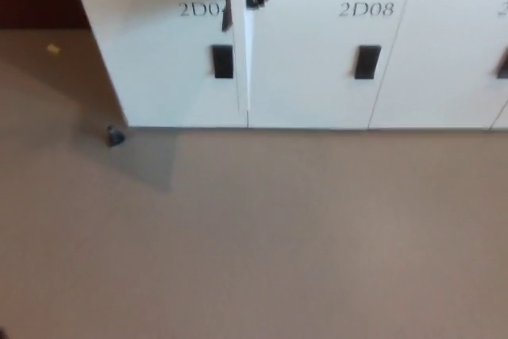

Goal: The robot walks towards an open cabinet and lifts its left hand to push the door towards the right to close it.

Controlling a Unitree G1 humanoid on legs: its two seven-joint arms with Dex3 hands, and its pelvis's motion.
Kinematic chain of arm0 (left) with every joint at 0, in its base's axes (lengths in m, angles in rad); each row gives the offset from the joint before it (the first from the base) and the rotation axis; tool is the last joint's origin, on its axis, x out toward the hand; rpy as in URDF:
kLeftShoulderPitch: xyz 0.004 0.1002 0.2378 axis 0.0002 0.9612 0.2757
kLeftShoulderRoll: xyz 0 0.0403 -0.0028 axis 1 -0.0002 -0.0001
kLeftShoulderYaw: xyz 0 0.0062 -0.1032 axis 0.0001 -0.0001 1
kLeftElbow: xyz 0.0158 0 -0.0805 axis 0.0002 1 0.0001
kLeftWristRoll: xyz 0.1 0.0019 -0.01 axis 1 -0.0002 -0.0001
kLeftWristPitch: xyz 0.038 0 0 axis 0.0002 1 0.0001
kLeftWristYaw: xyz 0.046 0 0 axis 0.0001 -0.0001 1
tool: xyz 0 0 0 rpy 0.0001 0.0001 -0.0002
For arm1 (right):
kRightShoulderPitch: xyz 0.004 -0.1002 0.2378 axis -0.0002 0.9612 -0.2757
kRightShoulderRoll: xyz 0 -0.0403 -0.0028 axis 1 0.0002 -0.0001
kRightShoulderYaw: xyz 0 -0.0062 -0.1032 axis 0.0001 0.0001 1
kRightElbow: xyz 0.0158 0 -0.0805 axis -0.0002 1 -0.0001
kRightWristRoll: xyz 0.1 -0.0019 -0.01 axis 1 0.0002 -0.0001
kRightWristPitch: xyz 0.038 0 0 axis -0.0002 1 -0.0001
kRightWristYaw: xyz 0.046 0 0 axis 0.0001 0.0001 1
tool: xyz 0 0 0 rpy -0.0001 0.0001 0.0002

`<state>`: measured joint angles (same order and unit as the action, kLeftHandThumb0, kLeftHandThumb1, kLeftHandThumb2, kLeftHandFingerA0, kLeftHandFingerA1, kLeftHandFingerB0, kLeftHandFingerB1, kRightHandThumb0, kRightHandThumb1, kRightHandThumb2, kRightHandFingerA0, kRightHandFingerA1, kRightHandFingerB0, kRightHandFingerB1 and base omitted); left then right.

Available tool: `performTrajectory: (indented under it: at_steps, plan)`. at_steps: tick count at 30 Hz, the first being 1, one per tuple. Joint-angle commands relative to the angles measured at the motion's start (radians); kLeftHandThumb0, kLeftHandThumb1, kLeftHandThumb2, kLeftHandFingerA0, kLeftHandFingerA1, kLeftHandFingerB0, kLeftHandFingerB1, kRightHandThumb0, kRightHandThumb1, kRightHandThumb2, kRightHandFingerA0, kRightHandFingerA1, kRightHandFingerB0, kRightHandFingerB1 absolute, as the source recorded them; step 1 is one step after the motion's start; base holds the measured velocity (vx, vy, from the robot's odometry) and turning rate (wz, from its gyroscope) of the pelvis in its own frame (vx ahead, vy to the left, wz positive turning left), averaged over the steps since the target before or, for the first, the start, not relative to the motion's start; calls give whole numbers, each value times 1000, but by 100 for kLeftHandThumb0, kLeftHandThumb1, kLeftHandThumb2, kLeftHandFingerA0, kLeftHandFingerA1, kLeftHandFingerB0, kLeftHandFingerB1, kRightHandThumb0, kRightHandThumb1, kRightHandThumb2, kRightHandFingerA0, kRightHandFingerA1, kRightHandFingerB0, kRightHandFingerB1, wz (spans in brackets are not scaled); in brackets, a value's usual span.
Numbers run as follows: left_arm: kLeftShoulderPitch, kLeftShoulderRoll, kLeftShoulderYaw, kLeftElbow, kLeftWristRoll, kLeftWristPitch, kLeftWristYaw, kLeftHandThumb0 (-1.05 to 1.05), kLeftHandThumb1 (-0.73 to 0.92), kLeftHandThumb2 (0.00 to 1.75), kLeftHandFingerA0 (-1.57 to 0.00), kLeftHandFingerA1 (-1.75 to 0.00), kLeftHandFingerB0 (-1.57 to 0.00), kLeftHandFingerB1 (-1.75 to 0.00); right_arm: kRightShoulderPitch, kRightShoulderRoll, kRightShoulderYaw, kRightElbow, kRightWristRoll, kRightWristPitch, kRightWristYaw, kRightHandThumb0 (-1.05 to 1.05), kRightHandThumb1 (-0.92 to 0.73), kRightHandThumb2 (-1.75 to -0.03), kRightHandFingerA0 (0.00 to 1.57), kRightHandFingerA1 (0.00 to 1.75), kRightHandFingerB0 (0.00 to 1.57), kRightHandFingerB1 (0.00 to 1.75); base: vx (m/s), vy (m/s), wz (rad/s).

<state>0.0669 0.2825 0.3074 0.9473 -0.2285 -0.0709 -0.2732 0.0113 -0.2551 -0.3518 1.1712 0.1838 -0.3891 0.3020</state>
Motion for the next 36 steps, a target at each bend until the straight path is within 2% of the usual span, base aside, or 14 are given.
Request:
performTrajectory:
  at_steps: [1,7,8,13,15,16,18,22,27,28,30,31,34,36]
  plan:
    - [6,20,-8,15,29,-40,11,-65,75,91,-27,-46,-19,-42,11,-12,9,4,-12,-16,-18,-65,-82,-99,25,48,15,43,474,81,-12]
    - [9,30,-20,14,41,-40,3,-62,89,67,-31,-37,-20,-30,12,-10,13,2,-6,-14,-10,-65,-82,-99,24,48,15,42,418,41,7]
    - [10,28,-19,16,41,-49,8,-65,75,92,-29,-48,-20,-42,9,-11,11,4,-2,-9,-7,-66,-81,-99,24,48,14,42,311,-111,25]
    - [10,29,-23,21,52,-70,23,-65,75,92,-30,-48,-21,-43,-1,-14,12,12,-2,3,-6,-67,-80,-99,25,48,16,43,347,-182,56]
    - [11,29,-24,21,53,-72,23,-65,74,92,-31,-48,-21,-43,-1,-15,15,13,-5,2,-8,-64,-92,-71,31,39,19,32,356,-283,19]
    - [11,29,-25,21,53,-72,22,-61,87,66,-39,-40,-23,-32,-1,-15,17,13,-7,0,-9,-67,-80,-100,26,49,17,43,361,-261,-12]
    - [10,28,-27,24,56,-75,30,-64,73,92,-35,-49,-22,-43,-2,-15,18,13,-6,0,-8,-66,-80,-100,27,49,16,43,349,-245,7]
    - [8,32,-37,34,74,-93,39,-60,87,66,-41,-40,-24,-32,-2,-14,19,12,-2,-1,-4,-66,-80,-100,28,49,18,43,181,-96,-9]
    - [11,36,-47,33,84,-103,31,-64,74,92,-33,-49,-20,-43,-3,-13,23,9,-4,9,-11,-66,-79,-100,29,50,19,44,183,2,-6]
    - [10,38,-51,36,89,-107,33,-61,87,66,-41,-40,-23,-32,-2,-14,25,8,-6,8,-10,-65,-92,-69,35,40,22,32,179,60,14]
    - [10,40,-54,40,92,-111,34,-61,87,66,-41,-40,-23,-32,-1,-14,26,7,-6,7,-9,-65,-92,-69,35,40,22,32,188,94,-21]
    - [10,42,-60,41,99,-116,37,-65,74,92,-34,-49,-22,-43,-2,-13,24,7,-1,8,-7,-66,-79,-99,28,50,19,44,281,150,9]
    - [10,46,-66,38,102,-116,43,-65,74,92,-34,-49,-21,-43,-9,-11,27,9,-3,8,-7,-66,-79,-100,28,50,19,44,242,126,9]
    - [9,45,-66,39,99,-120,39,-64,74,92,-34,-49,-21,-43,-11,-13,27,11,-2,10,-5,-64,-92,-69,34,41,22,32,176,69,9]
